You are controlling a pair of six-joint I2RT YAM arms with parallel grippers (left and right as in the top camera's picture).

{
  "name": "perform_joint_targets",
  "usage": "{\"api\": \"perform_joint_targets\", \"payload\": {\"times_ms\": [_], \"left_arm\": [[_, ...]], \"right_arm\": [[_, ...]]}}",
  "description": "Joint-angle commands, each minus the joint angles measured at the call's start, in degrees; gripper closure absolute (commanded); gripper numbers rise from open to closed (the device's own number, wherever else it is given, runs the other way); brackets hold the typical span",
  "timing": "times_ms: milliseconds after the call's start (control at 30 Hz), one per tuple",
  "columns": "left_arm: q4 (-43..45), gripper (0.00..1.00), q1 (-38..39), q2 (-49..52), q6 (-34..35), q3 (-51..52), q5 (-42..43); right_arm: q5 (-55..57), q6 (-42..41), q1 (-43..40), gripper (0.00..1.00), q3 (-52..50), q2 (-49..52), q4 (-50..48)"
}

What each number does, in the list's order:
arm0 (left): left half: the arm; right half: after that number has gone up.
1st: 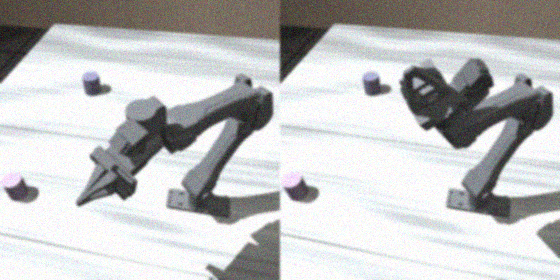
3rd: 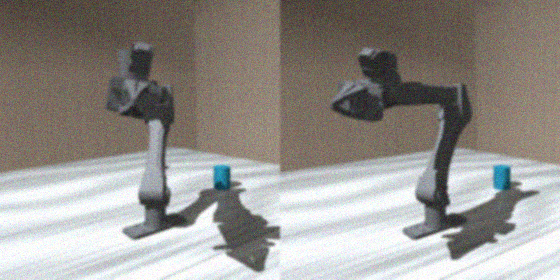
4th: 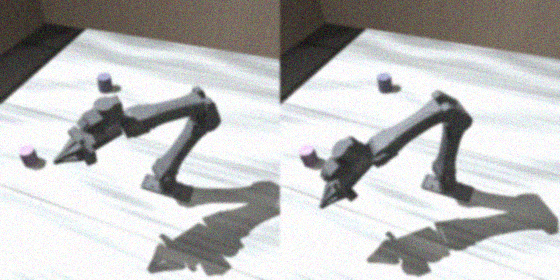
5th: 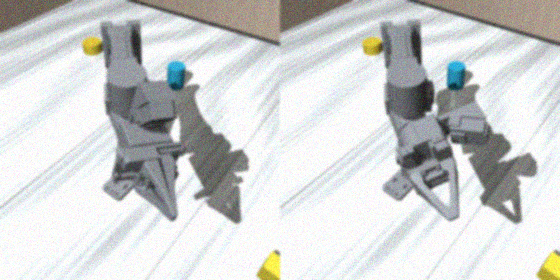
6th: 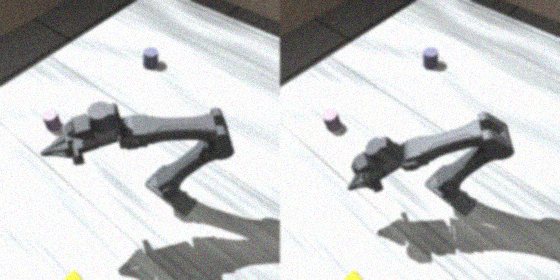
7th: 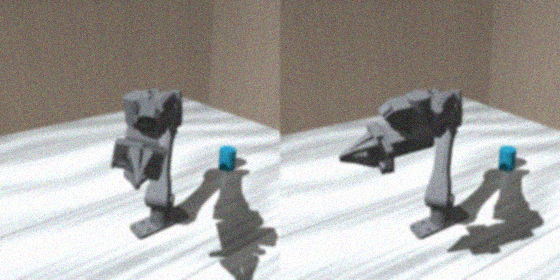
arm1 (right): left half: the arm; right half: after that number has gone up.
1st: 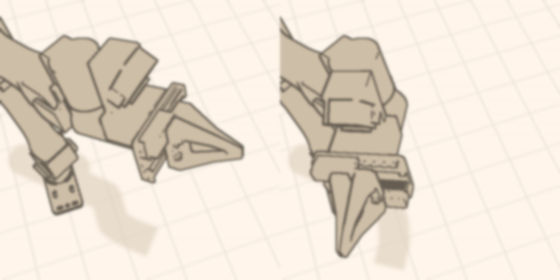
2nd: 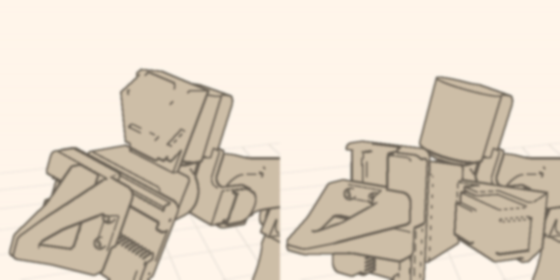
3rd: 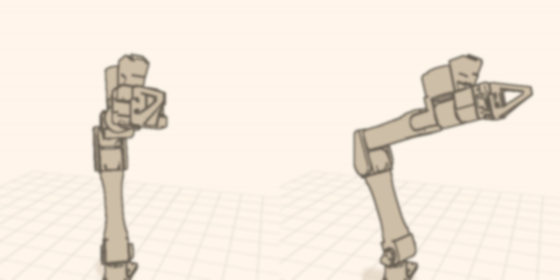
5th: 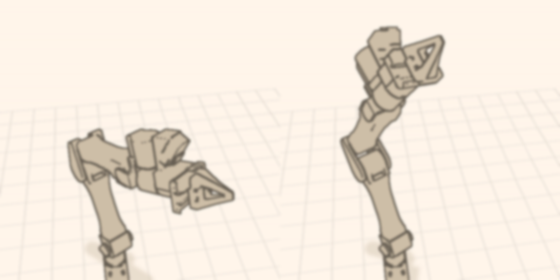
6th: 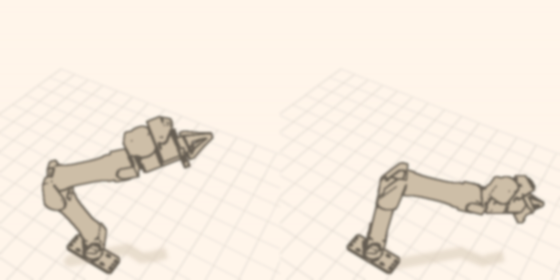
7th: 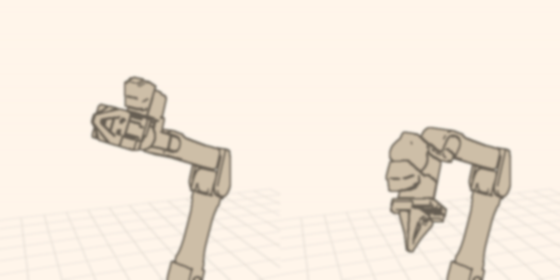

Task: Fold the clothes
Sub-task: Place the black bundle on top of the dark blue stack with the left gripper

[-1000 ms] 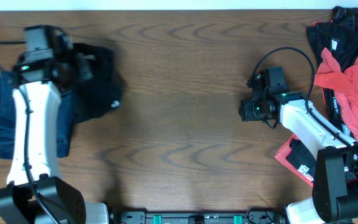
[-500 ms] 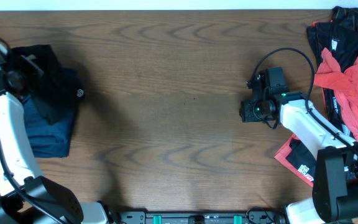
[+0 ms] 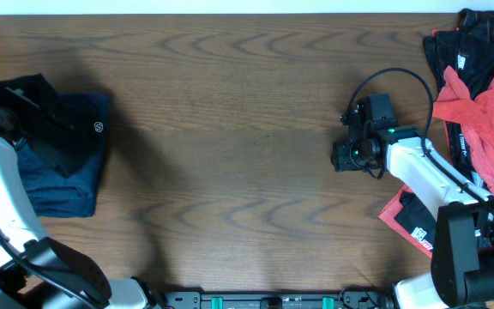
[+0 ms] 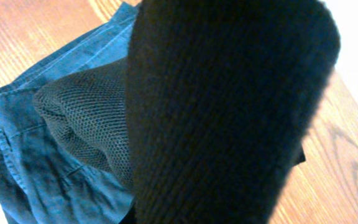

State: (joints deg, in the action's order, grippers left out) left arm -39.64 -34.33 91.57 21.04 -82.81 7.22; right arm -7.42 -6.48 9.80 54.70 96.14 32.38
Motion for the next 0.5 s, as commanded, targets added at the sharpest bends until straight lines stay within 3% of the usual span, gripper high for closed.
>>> {"api": "perform_joint_targets", "payload": {"times_ms": [0,100,133,167,200,233,267,467], "left_arm": [[0.0,0.94,-1.4,1.1,0.3,-0.6,-1.6],[-0.9,0.94,-2.0,1.9,0.3,-0.6,-2.0],[-1.5,0.88,-2.3,2.0,0.3,-0.5,-2.2],[-2.0,0.73,-2.5,2.0,0.3,-0.6,-2.4],[-2.5,0.37,-2.8,2.0,0.3,-0.6,-2.7],[-2.8,0.11,-3.0,2.0,0.3,-0.6,-2.8],[-2.9,0.02,-3.1,2.0,0.3,-0.6,-2.8],[-3.6,0.02,-3.8,2.0,0.3,-0.6,-2.9]], "right_arm": [[0.6,0.8,-0.5,0.47,1.0,-1.1,0.2],[0.6,0.8,-0.5,0.47,1.0,-1.1,0.2],[0.6,0.8,-0.5,0.47,1.0,-1.1,0.3],[0.6,0.8,-0.5,0.47,1.0,-1.1,0.3],[0.6,0.8,-0.5,0.47,1.0,-1.1,0.3],[0.6,0.8,-0.5,0.46,1.0,-1.1,0.4],[0.6,0.8,-0.5,0.46,1.0,-1.1,0.4],[0.6,0.8,-0.5,0.46,1.0,-1.1,0.4]]}}
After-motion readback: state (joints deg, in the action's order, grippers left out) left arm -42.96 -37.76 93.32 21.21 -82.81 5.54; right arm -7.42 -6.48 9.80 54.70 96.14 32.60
